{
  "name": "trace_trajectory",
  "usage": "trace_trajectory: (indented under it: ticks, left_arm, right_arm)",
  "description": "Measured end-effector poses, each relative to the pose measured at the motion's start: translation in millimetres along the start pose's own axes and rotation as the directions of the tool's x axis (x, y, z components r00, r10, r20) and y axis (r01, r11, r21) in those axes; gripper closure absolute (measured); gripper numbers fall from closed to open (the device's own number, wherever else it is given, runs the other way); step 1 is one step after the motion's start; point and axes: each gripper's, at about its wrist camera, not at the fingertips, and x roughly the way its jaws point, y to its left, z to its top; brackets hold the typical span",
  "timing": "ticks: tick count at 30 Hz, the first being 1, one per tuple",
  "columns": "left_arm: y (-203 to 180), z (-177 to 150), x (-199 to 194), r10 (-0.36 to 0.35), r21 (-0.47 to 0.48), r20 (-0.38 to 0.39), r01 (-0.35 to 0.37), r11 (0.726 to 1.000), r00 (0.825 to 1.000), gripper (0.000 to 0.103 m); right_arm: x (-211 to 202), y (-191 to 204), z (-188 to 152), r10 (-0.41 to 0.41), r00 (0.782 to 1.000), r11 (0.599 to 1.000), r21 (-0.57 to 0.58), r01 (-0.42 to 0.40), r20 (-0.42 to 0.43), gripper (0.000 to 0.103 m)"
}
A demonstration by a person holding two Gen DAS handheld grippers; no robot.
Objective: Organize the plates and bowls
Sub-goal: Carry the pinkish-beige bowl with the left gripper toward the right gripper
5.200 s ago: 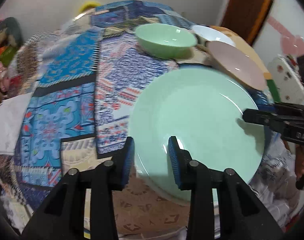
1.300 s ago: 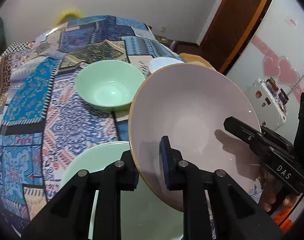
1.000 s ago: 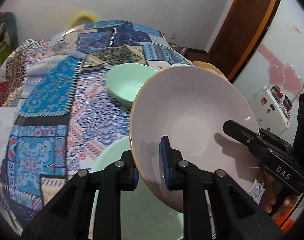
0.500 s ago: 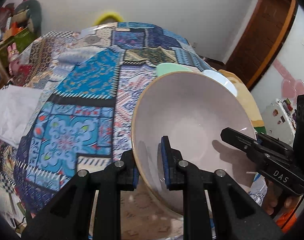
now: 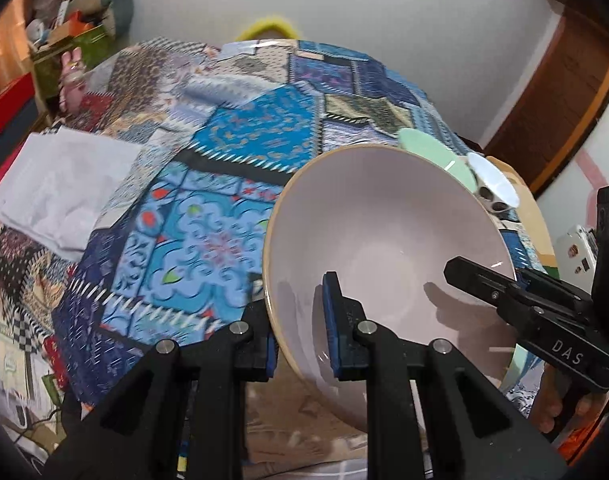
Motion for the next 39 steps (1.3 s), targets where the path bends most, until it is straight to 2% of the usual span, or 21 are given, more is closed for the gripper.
trace_trajectory:
  ticks: [9, 21, 32, 39]
  left_arm:
    - [38.9, -15.6, 9.7, 0.023, -0.067, -0.035, -0.025, 0.997, 0.999, 0.084]
    - [65.6, -34.1, 25.6, 0.033, -0.126, -0.089, -0.045, 0.991, 0.995, 0.084]
    - [61.7, -42.5, 24.8, 0.073, -0.094, -0.062, -0.079, 0.992, 0.995, 0.084]
    - [59.9, -39.9, 18.9, 0.07, -0.084, -0.083, -0.077, 0.993, 0.994, 0.084]
  right_arm:
    - [30.9, 22.0, -2.4, 0.005, 0.997, 0.999, -0.05, -0.009, -0.074, 0.079]
    - [62.7, 39.1, -11.2, -0.02, 0.986, 0.992, -0.123, 0.0, -0.165, 0.079]
    - [66.5, 41.6, -13.4, -0.03, 0.982, 0.99, -0.144, 0.003, -0.185, 0.076]
    - [53.6, 37.0, -11.0, -0.029, 0.987, 0.99, -0.14, 0.007, -0.161, 0.076]
